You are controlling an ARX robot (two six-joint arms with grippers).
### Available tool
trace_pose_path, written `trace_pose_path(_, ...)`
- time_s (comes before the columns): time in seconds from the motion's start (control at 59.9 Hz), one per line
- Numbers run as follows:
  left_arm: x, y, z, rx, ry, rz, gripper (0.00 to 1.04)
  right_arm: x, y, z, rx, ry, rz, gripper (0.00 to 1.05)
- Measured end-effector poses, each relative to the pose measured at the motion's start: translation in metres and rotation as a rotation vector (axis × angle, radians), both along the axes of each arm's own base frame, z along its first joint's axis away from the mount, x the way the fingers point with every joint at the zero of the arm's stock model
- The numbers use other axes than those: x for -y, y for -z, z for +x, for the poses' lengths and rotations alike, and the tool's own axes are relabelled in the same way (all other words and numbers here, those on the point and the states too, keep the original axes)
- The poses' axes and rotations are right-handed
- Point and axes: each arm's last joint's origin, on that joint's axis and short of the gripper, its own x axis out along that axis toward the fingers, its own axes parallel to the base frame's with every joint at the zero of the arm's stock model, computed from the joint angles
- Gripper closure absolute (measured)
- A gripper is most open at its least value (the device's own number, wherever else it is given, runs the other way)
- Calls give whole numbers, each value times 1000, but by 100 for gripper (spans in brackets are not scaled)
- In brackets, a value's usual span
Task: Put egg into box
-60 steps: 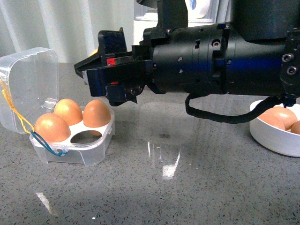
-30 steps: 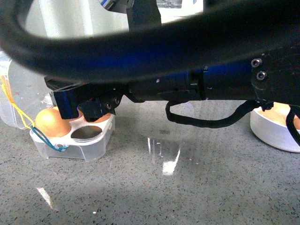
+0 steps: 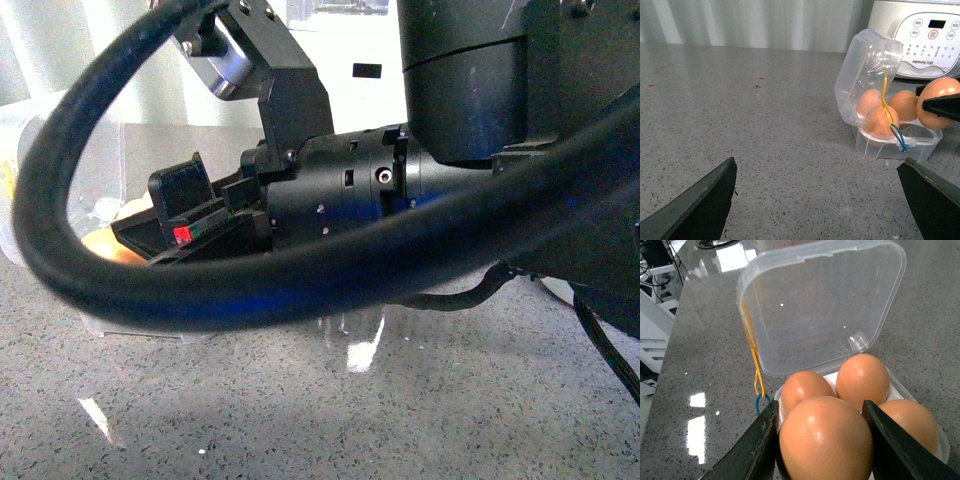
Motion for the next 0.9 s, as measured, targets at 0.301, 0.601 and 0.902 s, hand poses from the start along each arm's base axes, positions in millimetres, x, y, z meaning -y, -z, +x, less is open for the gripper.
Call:
trace_pose_path(0.301, 0, 0, 0, 0, 0, 0, 7, -1, 2, 1, 6, -2, -9, 62)
trace_pose_path(0.601, 0, 0, 0, 0, 0, 0, 7, 0, 1, 1, 7, -8, -6, 10)
trace_pose_path(0.902, 0, 0, 0, 0, 0, 0, 7, 7, -7, 3, 31, 17, 11, 7)
